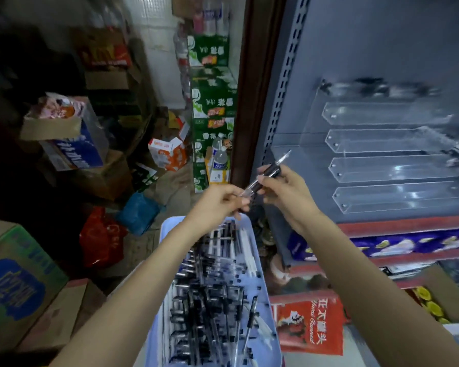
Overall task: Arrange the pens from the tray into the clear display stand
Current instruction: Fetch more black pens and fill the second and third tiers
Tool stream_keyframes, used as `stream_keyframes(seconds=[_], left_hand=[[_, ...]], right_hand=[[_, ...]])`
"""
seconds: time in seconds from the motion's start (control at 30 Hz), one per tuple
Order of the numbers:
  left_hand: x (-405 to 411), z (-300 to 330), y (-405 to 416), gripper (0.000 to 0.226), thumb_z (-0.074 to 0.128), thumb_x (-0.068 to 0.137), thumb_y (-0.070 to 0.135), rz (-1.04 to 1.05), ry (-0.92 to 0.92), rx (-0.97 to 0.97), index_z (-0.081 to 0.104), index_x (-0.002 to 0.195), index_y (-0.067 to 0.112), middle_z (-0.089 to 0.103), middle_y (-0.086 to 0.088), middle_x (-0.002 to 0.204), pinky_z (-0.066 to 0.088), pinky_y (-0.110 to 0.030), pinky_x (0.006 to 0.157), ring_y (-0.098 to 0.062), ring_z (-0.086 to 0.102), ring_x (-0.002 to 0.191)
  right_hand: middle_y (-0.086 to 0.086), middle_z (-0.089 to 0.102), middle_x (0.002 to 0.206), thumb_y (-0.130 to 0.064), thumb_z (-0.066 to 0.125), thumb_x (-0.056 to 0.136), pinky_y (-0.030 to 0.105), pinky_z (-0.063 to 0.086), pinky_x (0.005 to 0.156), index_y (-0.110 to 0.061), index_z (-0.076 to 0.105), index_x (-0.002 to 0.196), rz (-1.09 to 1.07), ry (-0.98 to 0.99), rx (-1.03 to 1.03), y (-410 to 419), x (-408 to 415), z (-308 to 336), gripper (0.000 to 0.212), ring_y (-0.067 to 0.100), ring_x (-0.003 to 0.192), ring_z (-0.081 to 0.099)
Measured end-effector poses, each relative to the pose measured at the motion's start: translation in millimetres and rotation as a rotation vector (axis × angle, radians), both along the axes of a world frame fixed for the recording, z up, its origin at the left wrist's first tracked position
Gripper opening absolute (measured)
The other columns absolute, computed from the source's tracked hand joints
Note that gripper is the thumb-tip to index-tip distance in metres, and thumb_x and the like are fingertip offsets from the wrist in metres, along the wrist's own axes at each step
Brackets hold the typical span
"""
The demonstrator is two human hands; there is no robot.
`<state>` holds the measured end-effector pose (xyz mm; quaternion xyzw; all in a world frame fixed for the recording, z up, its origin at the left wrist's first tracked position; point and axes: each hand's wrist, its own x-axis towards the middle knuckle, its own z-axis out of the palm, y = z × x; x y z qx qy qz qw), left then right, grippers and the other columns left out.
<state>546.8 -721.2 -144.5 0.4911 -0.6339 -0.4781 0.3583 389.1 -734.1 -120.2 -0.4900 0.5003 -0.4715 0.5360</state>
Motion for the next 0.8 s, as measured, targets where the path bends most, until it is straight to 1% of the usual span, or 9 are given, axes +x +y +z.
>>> stream_keyframes(seconds=[0.13, 0.27, 0.37, 0.47, 0.57, 0.63, 0.7, 0.77, 0.8], left_hand=[[-54.9, 29.9, -10.0, 0.015, 0.06, 0.089, 0.01, 0.001, -0.091, -0.139, 0.064, 0.078, 0.02, 0.061, 0.01, 0.063, 0.043, -0.013, 0.055, 0.002, 0.051, 0.049], [-131.4, 48.3, -22.5, 0.011, 0.062, 0.089, 0.019, 0.025, -0.194, -0.311, 0.069, 0.082, 0.014, 0.064, -0.004, 0.071, 0.035, -0.017, 0.057, -0.005, 0.048, 0.059], [-192.1, 63.0, -28.6, 0.013, 0.062, 0.088, 0.02, 0.072, -0.212, -0.391, 0.065, 0.077, 0.025, 0.061, 0.01, 0.066, 0.034, -0.017, 0.059, 0.0, 0.047, 0.059], [-241.3, 75.0, -36.4, 0.023, 0.06, 0.09, 0.021, 0.074, -0.239, -0.38, 0.059, 0.069, 0.03, 0.055, 0.016, 0.058, 0.033, -0.011, 0.056, 0.007, 0.046, 0.051], [-269.2, 79.0, -51.0, 0.025, 0.062, 0.087, 0.034, 0.139, -0.32, -0.332, 0.057, 0.064, 0.026, 0.052, 0.005, 0.06, 0.034, -0.026, 0.06, -0.006, 0.044, 0.056], [-281.7, 82.5, -59.2, 0.038, 0.066, 0.083, 0.039, 0.228, -0.354, -0.286, 0.047, 0.058, 0.018, 0.04, 0.003, 0.056, 0.029, -0.029, 0.056, -0.012, 0.038, 0.054], [-293.7, 87.9, -68.5, 0.043, 0.068, 0.082, 0.038, 0.328, -0.337, -0.26, 0.041, 0.056, 0.016, 0.036, 0.002, 0.055, 0.027, -0.029, 0.054, -0.015, 0.037, 0.054], [-307.3, 96.4, -80.1, 0.031, 0.067, 0.083, 0.035, 0.377, -0.295, -0.289, 0.052, 0.061, 0.018, 0.047, 0.001, 0.058, 0.032, -0.027, 0.055, -0.017, 0.044, 0.059], [-314.9, 100.9, -87.8, 0.02, 0.067, 0.083, 0.035, 0.384, -0.288, -0.325, 0.061, 0.069, 0.022, 0.054, 0.001, 0.064, 0.036, -0.025, 0.058, -0.016, 0.049, 0.064]], right_hand=[[-0.001, 0.062, 0.075, -0.012, 0.062, 0.088, 0.018, 0.038, 0.054, -0.018, 0.06, 0.083, -0.093, -0.067, -0.106, 1.3, -75.7, 35.0, 0.008, 0.004, 0.059, 0.055], [-0.006, 0.065, 0.07, -0.008, 0.065, 0.084, 0.018, 0.038, 0.055, -0.02, 0.061, 0.085, -0.132, -0.097, -0.183, 2.1, -165.3, 55.8, 0.012, 0.005, 0.06, 0.056], [-0.01, 0.063, 0.064, -0.008, 0.063, 0.086, 0.017, 0.041, 0.056, -0.02, 0.059, 0.082, -0.131, -0.125, -0.211, -3.5, -229.2, 65.5, 0.013, 0.005, 0.06, 0.056], [-0.01, 0.062, 0.063, -0.011, 0.061, 0.087, 0.016, 0.043, 0.058, -0.019, 0.058, 0.079, -0.116, -0.176, -0.206, -14.0, -286.9, 71.5, 0.011, 0.003, 0.061, 0.058], [-0.008, 0.064, 0.062, -0.009, 0.06, 0.088, 0.015, 0.047, 0.059, -0.016, 0.059, 0.08, -0.161, -0.251, -0.231, -30.1, -333.6, 76.9, 0.011, 0.003, 0.06, 0.06], [-0.003, 0.065, 0.066, -0.007, 0.059, 0.089, 0.015, 0.05, 0.062, -0.013, 0.059, 0.081, -0.22, -0.312, -0.255, -44.5, -357.1, 79.8, 0.01, 0.004, 0.062, 0.062], [0.002, 0.063, 0.075, -0.006, 0.058, 0.09, 0.015, 0.053, 0.067, -0.011, 0.058, 0.083, -0.265, -0.336, -0.27, -60.8, -373.9, 81.6, 0.008, 0.007, 0.067, 0.063], [0.005, 0.063, 0.081, -0.006, 0.059, 0.089, 0.015, 0.054, 0.071, -0.009, 0.059, 0.085, -0.272, -0.313, -0.269, -77.5, -383.7, 82.3, 0.005, 0.009, 0.073, 0.064], [0.006, 0.063, 0.082, -0.007, 0.06, 0.089, 0.015, 0.054, 0.072, -0.008, 0.06, 0.086, -0.261, -0.302, -0.263, -86.3, -386.7, 82.4, 0.003, 0.009, 0.073, 0.065]])
